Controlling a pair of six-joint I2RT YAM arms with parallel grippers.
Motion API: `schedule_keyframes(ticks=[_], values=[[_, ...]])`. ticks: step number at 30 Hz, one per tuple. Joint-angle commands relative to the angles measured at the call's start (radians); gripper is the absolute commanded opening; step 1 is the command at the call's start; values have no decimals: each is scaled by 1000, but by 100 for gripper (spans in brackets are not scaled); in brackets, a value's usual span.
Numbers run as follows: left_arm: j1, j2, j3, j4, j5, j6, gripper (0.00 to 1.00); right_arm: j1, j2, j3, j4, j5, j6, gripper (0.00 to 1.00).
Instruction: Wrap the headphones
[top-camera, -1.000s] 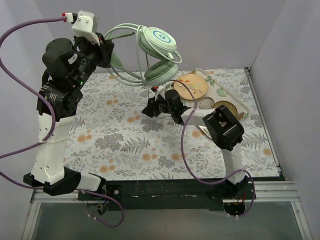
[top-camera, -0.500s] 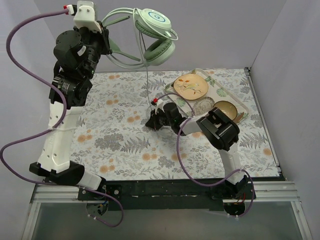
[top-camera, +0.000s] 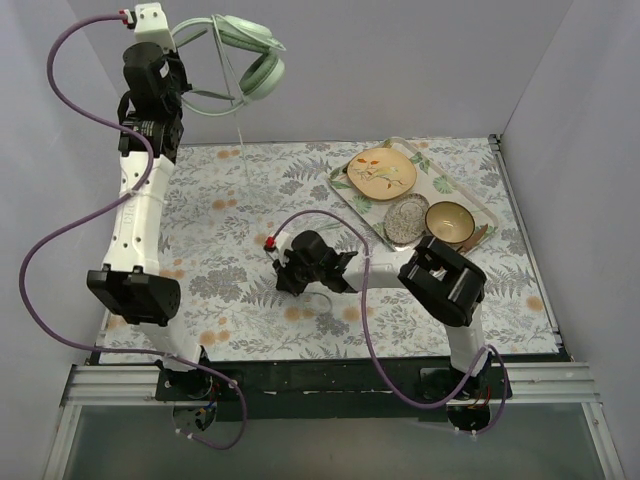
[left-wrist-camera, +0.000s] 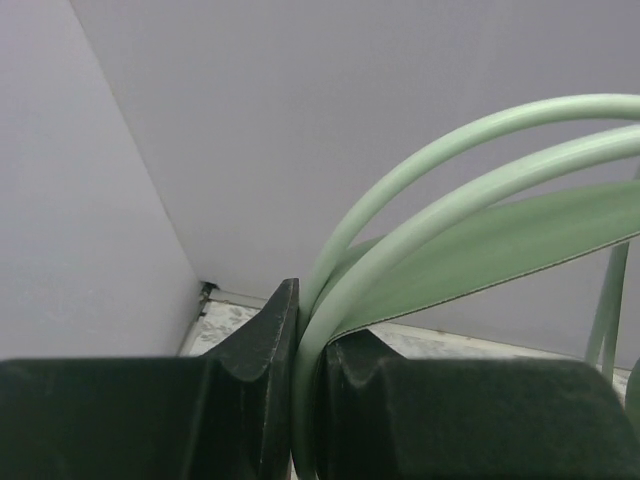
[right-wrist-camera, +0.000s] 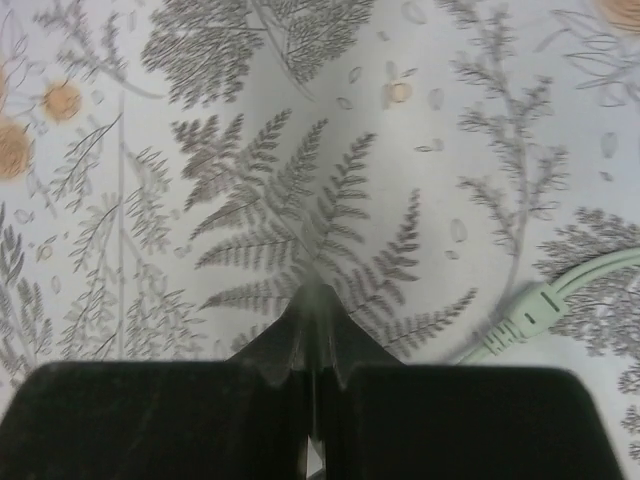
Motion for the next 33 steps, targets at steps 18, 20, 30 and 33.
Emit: schedule_keyframes(ticks=[18, 20, 30, 33], values=[[95, 159, -91, 401, -211, 209, 0, 165, -373, 7, -627, 435, -143, 1], [134, 174, 4, 267, -161, 131, 0, 162, -355, 3, -628, 443, -143, 1], [188, 148, 124, 120, -16, -52, 0, 140, -226, 10, -596, 420, -143, 1], [188, 140, 103, 153, -41, -9, 0, 140, -217, 33, -616, 406, -137, 1]])
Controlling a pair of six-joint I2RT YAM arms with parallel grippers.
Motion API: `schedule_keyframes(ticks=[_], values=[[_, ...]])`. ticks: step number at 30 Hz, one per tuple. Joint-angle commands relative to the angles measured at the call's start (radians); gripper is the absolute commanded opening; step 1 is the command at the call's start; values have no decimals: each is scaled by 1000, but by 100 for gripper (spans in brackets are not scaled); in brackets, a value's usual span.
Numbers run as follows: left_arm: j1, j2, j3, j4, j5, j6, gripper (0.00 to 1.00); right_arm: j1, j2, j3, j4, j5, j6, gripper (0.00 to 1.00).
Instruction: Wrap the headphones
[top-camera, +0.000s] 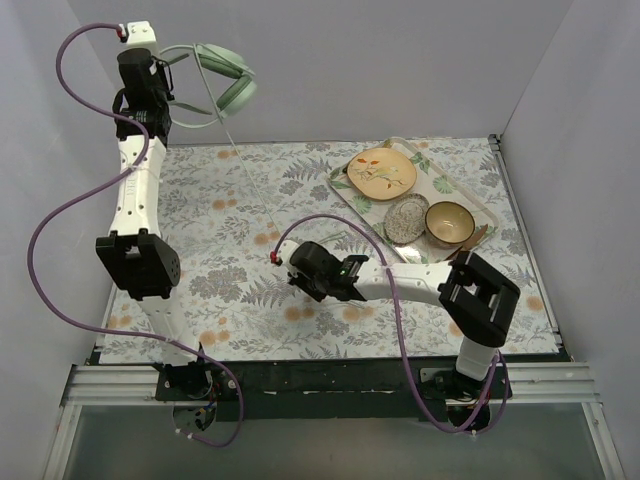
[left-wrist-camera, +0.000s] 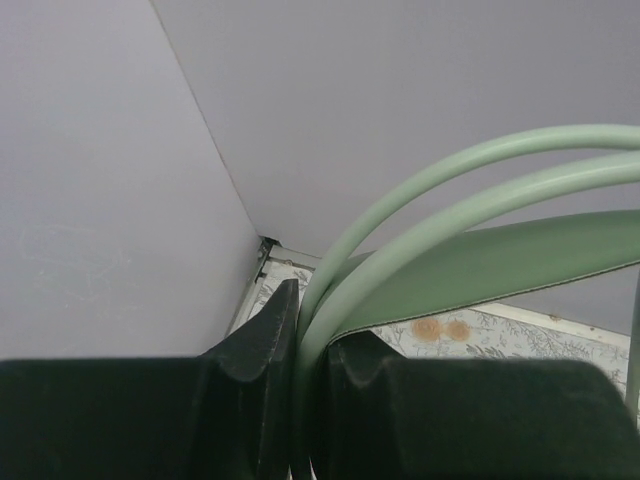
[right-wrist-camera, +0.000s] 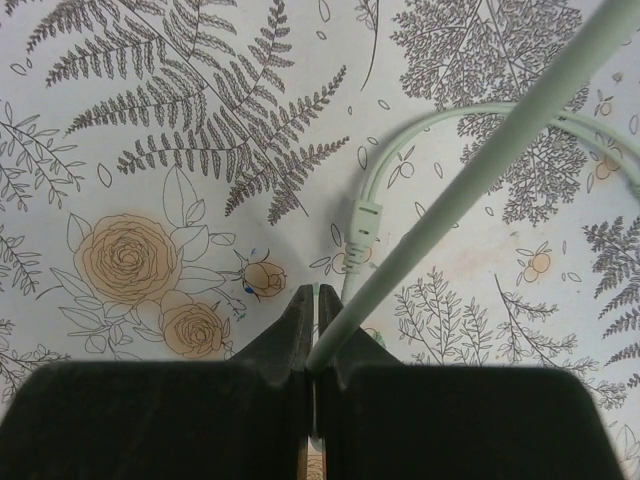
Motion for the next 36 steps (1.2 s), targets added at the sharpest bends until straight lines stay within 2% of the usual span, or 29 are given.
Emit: schedule_keyframes(ticks=[1, 6, 8, 9, 10, 11, 13, 14, 20, 22, 30, 36], values=[[15, -95, 7, 197, -64, -35, 0, 11, 7, 30, -119, -41, -1, 1], [15, -72, -117, 363, -188, 200, 0, 30, -91, 59, -197, 37, -1, 1], [10, -75, -231, 475, -207, 265, 0, 31, -169, 76, -223, 63, -6, 1], [6, -80, -283, 519, -221, 346, 0, 31, -201, 82, -228, 92, -15, 1], [-1, -88, -336, 624, -225, 388, 0, 30, -259, 93, -227, 103, -26, 1], [-19, -107, -454, 676, -222, 438, 0, 31, -289, 97, -210, 120, -36, 1], [-45, -132, -568, 835, -216, 571, 0, 24, -358, 126, -207, 172, -72, 1], [-88, -156, -684, 881, -210, 618, 0, 18, -376, 140, -199, 186, -84, 1], [-236, -256, -965, 986, -127, 782, 0, -73, -430, 241, -139, 267, -199, 1], [-270, -298, -1024, 934, -110, 795, 0, -140, -419, 281, -132, 257, -220, 1], [-412, -439, -1061, 609, 20, 727, 0, -431, -317, 554, -106, 130, -248, 1], [-507, -549, -1032, 310, 126, 642, 0, -551, -196, 741, -116, 62, -259, 1]])
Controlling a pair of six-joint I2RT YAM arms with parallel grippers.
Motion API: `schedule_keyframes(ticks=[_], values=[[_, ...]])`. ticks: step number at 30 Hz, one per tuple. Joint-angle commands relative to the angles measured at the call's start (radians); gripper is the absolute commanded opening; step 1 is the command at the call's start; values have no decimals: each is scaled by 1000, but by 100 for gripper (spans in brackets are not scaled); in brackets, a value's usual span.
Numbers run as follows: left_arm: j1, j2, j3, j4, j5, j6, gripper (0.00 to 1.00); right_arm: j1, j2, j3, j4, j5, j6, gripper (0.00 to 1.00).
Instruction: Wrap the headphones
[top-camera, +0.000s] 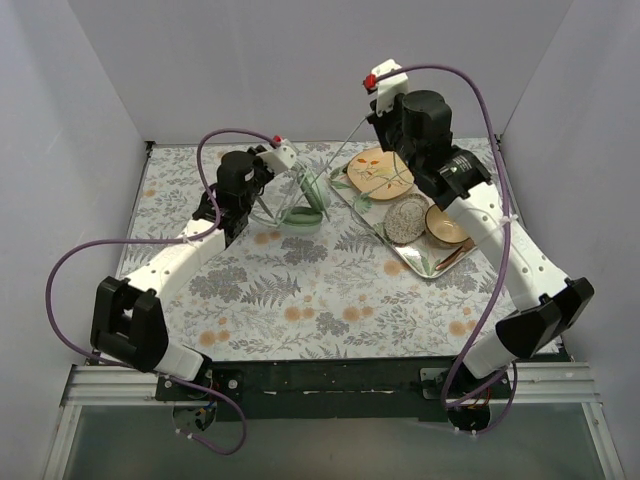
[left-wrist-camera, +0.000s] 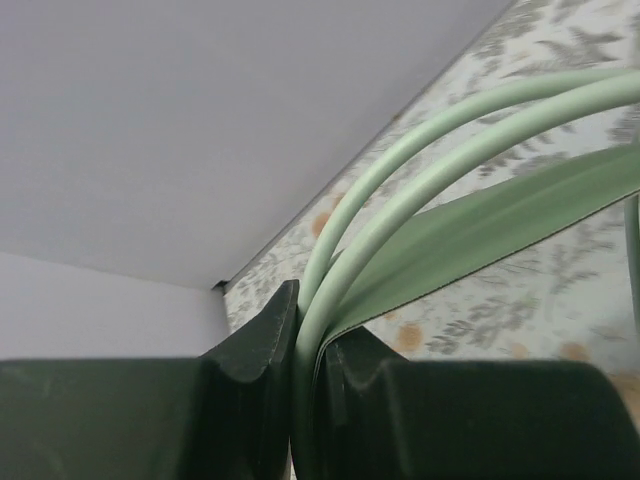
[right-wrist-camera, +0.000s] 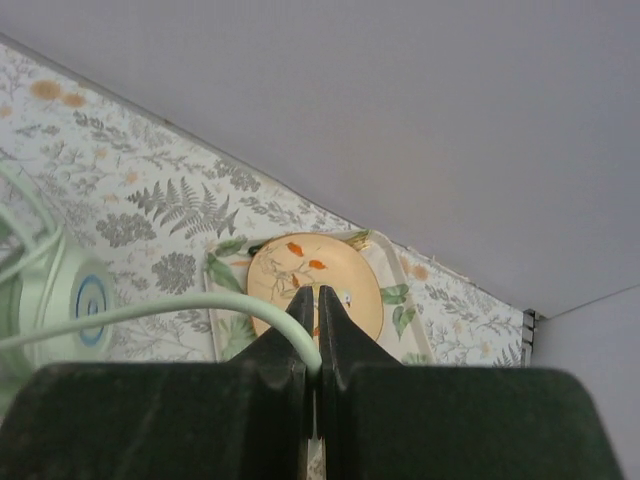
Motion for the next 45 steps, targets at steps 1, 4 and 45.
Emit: schedule_keyframes(ticks=[1, 4, 45], values=[[-69, -99, 31, -253, 113, -84, 0, -67, 56, 134, 71, -54, -21, 1], [-109, -123, 77, -383, 165, -150, 0, -116, 95, 173, 89, -77, -10, 1], [-112, -79, 1145, -810, 397, -951, 0, -99, 289, -594, 1022, -876, 451, 43]])
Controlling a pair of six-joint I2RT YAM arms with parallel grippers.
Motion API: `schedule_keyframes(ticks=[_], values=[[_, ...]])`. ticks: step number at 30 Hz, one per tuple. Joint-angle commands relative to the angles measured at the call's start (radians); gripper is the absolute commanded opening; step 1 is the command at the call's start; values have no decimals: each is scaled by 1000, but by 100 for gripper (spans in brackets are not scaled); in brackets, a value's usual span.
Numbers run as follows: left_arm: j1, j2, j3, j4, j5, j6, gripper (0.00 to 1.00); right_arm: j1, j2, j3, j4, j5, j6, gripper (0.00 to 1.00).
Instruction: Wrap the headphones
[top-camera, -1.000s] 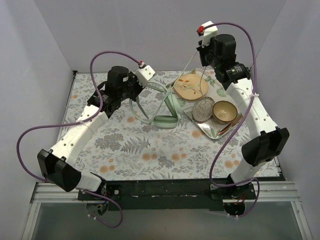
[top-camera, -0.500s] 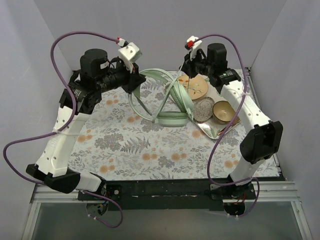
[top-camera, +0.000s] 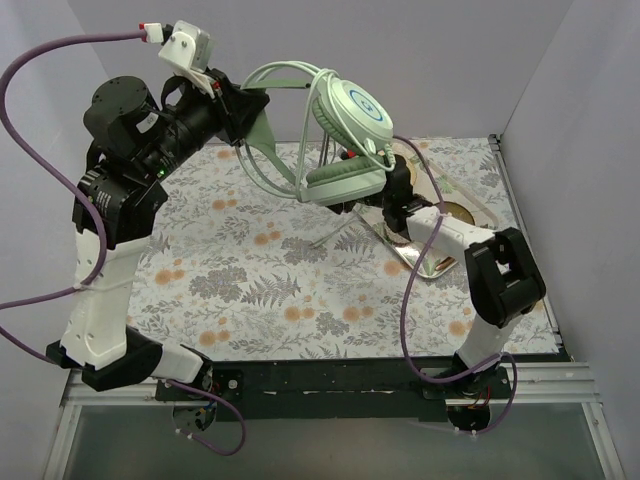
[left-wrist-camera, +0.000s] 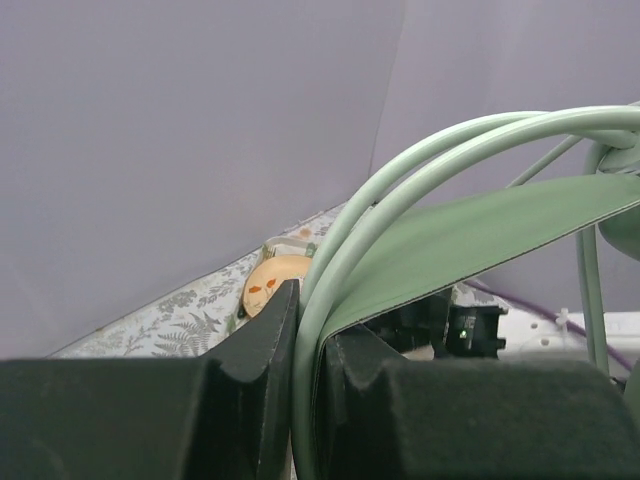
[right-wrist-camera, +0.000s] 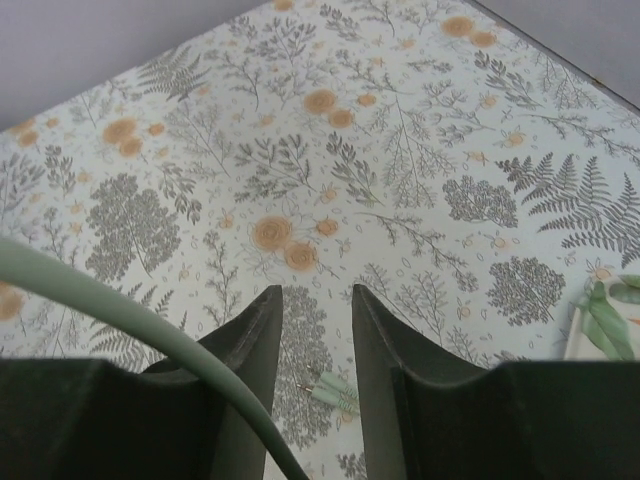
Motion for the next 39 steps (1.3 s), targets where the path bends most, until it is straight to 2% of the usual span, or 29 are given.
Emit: schedule_keyframes(ticks=[1, 8, 17, 23, 26, 27, 29, 33, 39], values=[[-2, 12, 78, 81, -111, -75, 0, 16, 88, -46, 325, 32, 167, 44], [-2, 15, 123, 114, -188, -52, 0, 44, 260, -91, 467, 112, 311, 50], [-2, 9, 117, 123, -237, -26, 0, 50, 294, -167, 490, 181, 339, 54], [-2, 16, 107, 138, -261, -28, 0, 62, 309, -170, 496, 195, 339, 42], [-2, 19, 103, 156, -303, -16, 0, 68, 307, -189, 484, 207, 340, 24], [-2, 22, 100, 166, -344, -7, 0, 71, 307, -190, 467, 213, 342, 11], [0, 33, 80, 201, -399, 7, 0, 93, 300, -181, 381, 230, 323, 2], [1, 61, 3, 310, -560, 87, 0, 172, 258, -175, 226, 259, 213, 1], [43, 122, -133, 598, -709, 335, 0, 332, 165, -233, 3, 316, 58, 1]])
